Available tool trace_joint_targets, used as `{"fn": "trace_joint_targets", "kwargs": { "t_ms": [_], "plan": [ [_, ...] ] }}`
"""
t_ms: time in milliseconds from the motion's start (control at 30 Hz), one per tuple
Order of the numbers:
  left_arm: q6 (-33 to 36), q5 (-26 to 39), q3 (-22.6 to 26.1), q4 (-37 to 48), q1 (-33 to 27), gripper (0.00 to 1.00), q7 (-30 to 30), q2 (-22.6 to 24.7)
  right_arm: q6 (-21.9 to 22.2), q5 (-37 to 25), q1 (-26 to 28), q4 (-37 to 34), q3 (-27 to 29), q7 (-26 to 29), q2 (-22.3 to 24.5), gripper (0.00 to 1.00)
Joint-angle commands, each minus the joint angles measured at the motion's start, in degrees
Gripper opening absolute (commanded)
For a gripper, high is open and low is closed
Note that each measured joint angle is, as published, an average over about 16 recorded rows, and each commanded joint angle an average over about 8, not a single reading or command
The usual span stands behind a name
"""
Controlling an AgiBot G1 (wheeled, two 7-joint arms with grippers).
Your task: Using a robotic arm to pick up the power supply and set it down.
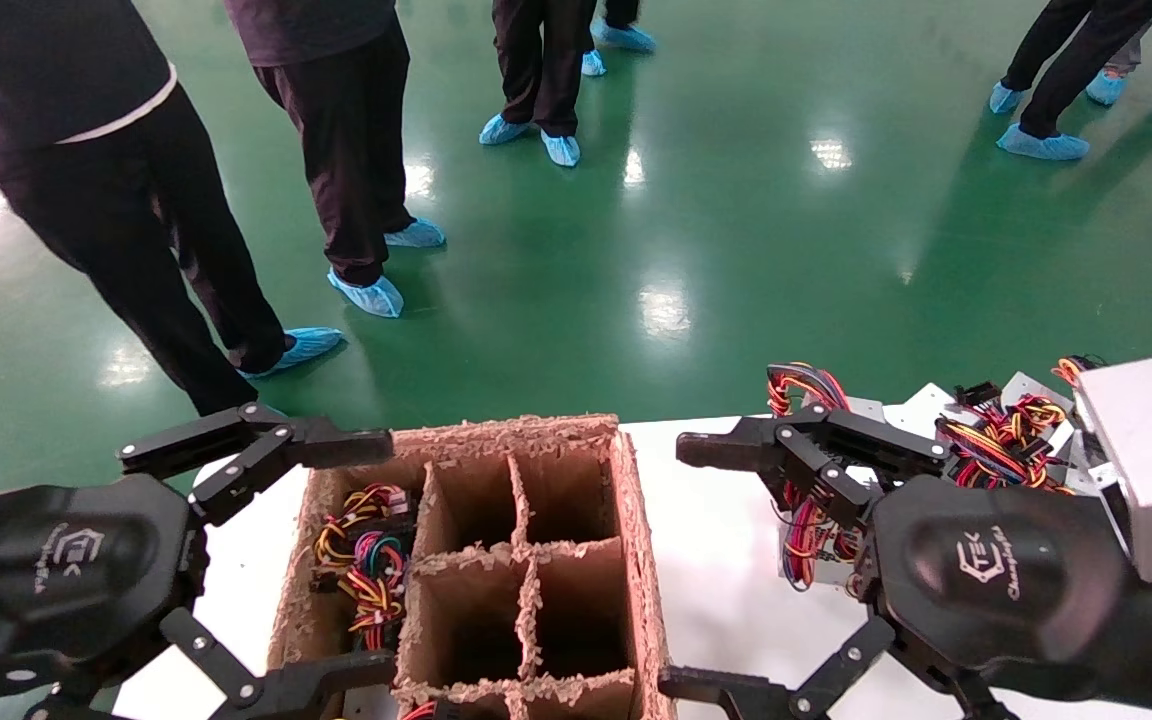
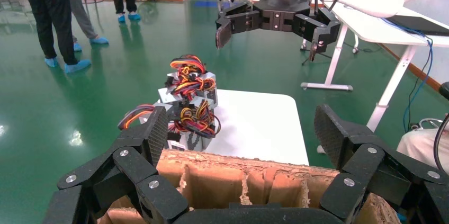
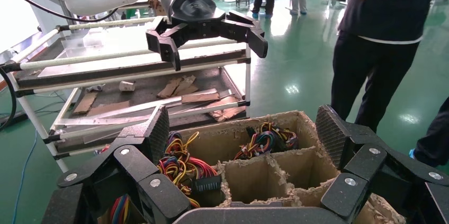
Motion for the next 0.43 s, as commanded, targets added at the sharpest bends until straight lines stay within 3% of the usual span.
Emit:
{"fn": "trace_joint_targets", "kwargs": {
  "t_ms": [33, 433],
  "plan": [
    [0.0, 0.0, 0.0, 0.0, 0.0, 1.0, 0.0, 0.0, 0.01, -0.01, -0.01, -0.01, 0.01, 0.0, 0.0, 1.0],
    [0.0, 0.0, 0.0, 0.0, 0.0, 1.0, 0.0, 0.0, 0.05, -0.02, -0.03, -0.01, 0.04, 0.0, 0.0, 1.0]
  ]
}}
